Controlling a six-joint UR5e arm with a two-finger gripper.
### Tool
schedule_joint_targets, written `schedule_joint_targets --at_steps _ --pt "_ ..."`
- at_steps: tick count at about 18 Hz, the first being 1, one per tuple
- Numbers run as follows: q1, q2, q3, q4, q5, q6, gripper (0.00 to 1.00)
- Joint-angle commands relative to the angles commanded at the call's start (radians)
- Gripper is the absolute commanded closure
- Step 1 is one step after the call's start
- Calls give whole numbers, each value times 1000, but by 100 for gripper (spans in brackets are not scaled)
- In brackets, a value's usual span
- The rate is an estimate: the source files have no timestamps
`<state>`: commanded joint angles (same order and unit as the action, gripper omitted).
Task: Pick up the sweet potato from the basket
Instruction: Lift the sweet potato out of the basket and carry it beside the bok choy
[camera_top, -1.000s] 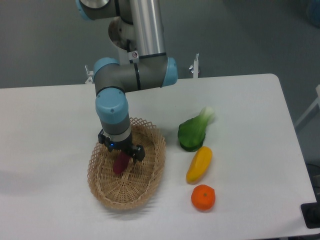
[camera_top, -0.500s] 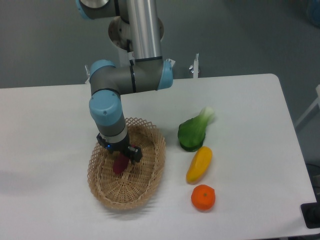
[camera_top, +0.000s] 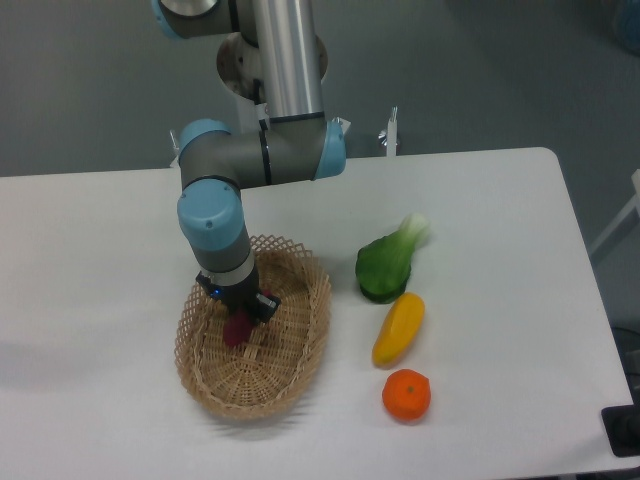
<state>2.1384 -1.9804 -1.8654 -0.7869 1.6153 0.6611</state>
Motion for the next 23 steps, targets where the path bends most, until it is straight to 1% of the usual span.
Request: schedule_joint_targets --at_steps 3,6,8,10,12,13,17,20,23 --pt "11 8 9 0 2 18 59" --pt "44 38 14 -6 0 41 59" --pt "78 57 12 -15 0 67 61" --pt "98 72 12 -23 0 92 67" --pt "109 74 14 -21 6 94 67" --pt "129 78 20 -20 5 97 67" --pt "181 83 104 -26 3 112 67" --pt "230 80 176 -60 3 190 67" --pt "302 78 215 -75 0 287 67"
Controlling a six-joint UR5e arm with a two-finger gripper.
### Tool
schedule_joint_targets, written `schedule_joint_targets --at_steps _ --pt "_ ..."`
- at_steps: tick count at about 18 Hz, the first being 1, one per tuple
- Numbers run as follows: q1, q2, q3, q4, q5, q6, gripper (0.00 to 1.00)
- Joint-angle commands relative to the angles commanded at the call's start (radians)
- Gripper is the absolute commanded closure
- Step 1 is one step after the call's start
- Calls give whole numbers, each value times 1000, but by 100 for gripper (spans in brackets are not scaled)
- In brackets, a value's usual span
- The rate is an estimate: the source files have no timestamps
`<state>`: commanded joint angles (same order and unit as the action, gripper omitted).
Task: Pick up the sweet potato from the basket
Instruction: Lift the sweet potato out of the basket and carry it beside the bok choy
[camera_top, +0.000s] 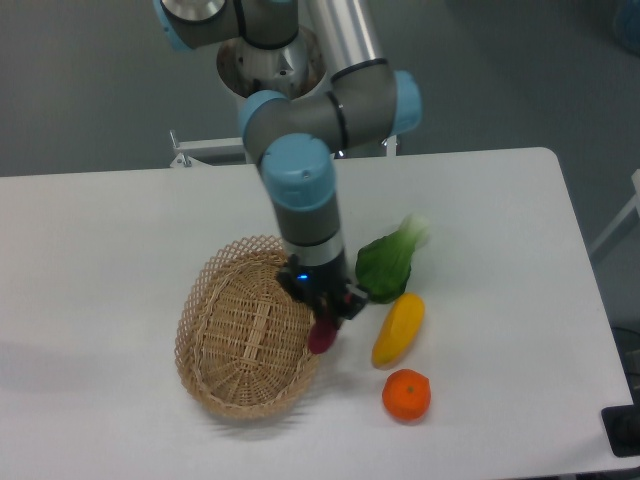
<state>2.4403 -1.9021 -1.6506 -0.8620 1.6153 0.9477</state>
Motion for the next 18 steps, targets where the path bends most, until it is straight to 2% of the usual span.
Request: schedule_joint_targets --at_steps 5,7,11,12,18 --pt "130 6 49 -96 -6 196 67" --pt "183 14 78 -153 -18 276 67" --pt "270 28 130 -230 -84 394 67" --pt "302 28 147 -265 -92 449 67" --pt "327 32 166 -295 -126 480 67"
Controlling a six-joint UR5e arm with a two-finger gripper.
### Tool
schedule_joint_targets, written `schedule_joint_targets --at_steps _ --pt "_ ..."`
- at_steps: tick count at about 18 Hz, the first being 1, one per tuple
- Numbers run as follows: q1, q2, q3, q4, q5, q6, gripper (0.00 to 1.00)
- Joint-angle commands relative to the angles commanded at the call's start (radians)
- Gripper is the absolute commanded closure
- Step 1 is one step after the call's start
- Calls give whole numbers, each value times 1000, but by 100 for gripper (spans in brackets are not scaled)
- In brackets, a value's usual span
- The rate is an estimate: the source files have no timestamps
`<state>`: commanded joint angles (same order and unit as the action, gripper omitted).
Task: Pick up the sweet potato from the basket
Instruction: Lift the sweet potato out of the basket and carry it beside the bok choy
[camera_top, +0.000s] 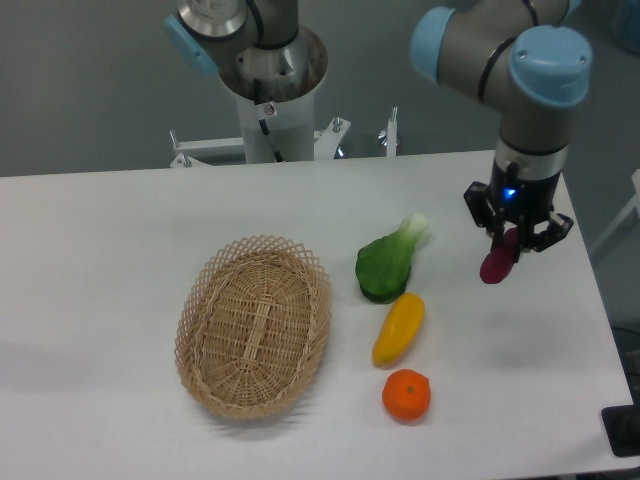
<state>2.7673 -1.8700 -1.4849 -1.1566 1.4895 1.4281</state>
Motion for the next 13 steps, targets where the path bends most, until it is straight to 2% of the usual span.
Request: schedule_joint_targets --at_steps 13 --pt "0 11 -3 -3 -2 0 67"
